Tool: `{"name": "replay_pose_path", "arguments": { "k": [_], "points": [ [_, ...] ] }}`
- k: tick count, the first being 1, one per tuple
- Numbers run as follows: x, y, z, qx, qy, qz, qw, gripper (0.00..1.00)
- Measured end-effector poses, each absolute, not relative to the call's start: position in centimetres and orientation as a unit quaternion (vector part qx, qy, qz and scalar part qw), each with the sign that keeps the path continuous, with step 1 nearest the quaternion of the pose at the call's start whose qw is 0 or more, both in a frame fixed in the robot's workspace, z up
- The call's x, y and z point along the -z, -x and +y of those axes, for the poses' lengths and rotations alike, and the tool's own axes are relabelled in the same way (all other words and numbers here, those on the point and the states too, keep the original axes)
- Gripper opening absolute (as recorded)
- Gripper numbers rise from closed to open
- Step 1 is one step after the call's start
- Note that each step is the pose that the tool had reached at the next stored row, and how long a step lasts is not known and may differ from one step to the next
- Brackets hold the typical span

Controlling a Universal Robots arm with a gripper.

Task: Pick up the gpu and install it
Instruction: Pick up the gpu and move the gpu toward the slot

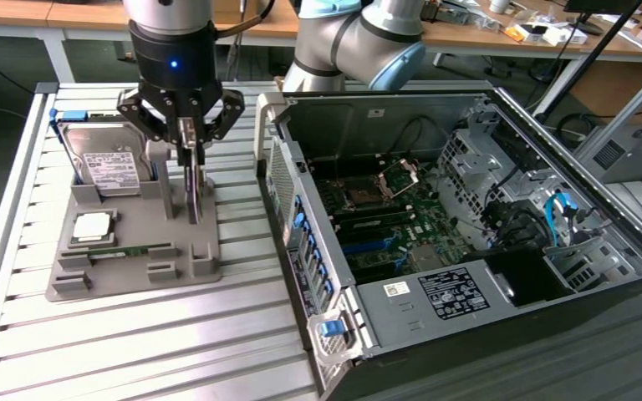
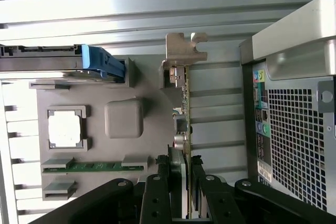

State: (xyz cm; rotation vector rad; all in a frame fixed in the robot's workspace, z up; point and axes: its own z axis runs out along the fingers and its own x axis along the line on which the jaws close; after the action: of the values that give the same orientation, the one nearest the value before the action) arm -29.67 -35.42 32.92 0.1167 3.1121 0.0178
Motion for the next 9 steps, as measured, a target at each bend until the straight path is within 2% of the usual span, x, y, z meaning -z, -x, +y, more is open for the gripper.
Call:
{"name": "replay_pose_path", "arguments": {
  "k": [9],
  "points": [
    [-33.57, 29.68, -35.42, -0.006, -0.037, 0.999, 0.014, 0.27]
  ]
}}
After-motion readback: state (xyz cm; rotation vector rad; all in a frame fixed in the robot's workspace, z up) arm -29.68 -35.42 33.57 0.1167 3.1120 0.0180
